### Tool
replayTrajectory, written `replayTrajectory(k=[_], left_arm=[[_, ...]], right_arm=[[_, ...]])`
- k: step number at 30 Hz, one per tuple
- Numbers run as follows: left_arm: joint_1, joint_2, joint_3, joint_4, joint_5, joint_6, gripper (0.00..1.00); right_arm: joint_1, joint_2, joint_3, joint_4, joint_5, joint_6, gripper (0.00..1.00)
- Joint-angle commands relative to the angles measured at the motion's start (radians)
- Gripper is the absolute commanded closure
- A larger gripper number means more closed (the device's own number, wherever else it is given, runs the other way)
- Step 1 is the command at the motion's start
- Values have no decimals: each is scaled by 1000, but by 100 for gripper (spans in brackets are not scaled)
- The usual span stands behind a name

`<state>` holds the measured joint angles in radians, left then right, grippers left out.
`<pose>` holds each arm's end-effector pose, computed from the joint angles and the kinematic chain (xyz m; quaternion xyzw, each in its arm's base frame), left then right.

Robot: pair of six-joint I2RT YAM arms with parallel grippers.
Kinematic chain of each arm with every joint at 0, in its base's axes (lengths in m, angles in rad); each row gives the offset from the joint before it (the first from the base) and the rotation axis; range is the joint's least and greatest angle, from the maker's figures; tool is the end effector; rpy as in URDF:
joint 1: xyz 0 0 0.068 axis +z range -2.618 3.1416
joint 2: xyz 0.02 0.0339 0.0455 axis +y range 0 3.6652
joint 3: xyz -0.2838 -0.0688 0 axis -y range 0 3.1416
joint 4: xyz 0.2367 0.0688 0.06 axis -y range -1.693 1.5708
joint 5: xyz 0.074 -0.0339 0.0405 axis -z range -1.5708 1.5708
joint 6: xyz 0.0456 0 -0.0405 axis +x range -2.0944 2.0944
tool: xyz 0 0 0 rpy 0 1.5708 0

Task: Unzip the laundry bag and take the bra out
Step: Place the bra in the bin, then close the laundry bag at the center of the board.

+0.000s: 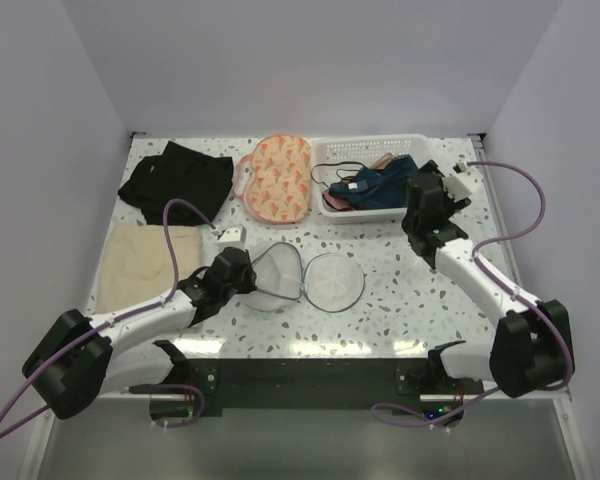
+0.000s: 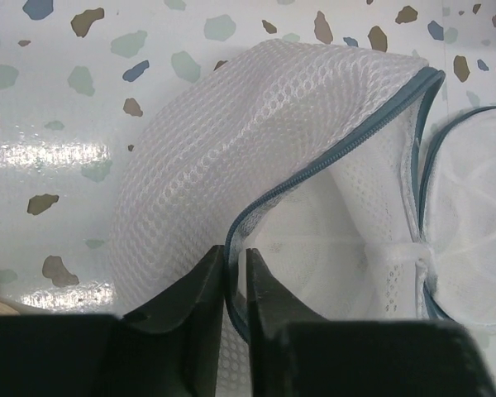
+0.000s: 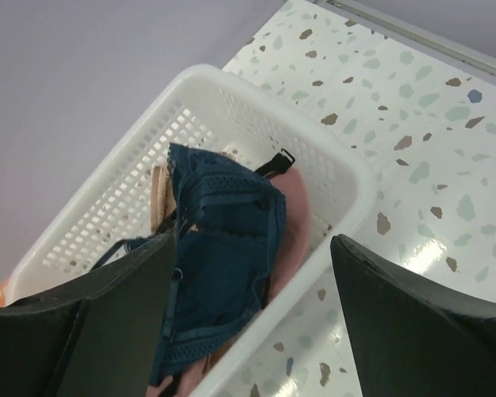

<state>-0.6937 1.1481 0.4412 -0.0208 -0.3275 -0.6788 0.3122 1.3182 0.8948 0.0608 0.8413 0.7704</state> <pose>0.1709 -0.1230 0.1863 -0.0600 0.9007 -0.1407 0.4066 0.2837 0.0558 0.3087 0.3965 0.6790 -0.0209 0.6175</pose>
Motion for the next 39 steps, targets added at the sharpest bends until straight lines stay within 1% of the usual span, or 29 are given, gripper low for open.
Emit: replayTrajectory(k=[1,5,6,9,11,14,15,18,21,27,29,36,37,38,39], left_arm=[[6,-7,10,61,-10,1,73],[6,-21,2,67,-19,1,57],[6,-25,4,67,-21,2,50],[5,-36,1,67,-31,4,43],[6,-41,1,67,-42,5,41],[5,-50,4,61,-51,8,38],[5,-53,4,58,-54,10,38],[6,-74,10,41,-62,19,36],[6,-100,11,33,-77,27,35],[6,-122,21,22,-94,35,32],[6,-119,28,0,-96,36,28],[6,-106,67,-44,-122,54,21],[6,-106,67,-42,-123,55,20],[6,-106,67,-41,-123,56,15],[6,-105,71,-42,-125,58,13]], right_arm=[[5,-137,-83,-12,-114,-117,20],[4,-201,-143,-58,-237,-163,19],[7,-206,-149,-74,-284,-164,19],[27,-209,-169,-163,-349,-143,18],[54,-229,-215,-185,-358,-131,18],[142,-279,-284,-176,-349,-118,18],[187,-289,-295,-182,-344,-118,18],[225,-307,-315,-219,-379,-106,19],[232,-336,-336,-249,-419,-102,20],[231,-378,-393,-262,-444,-97,21],[231,-381,-405,-260,-449,-97,21],[232,-358,-436,-236,-485,-86,21],[231,-347,-445,-227,-505,-86,21],[231,-327,-450,-207,-515,-88,23],[232,-318,-453,-199,-519,-85,23]])
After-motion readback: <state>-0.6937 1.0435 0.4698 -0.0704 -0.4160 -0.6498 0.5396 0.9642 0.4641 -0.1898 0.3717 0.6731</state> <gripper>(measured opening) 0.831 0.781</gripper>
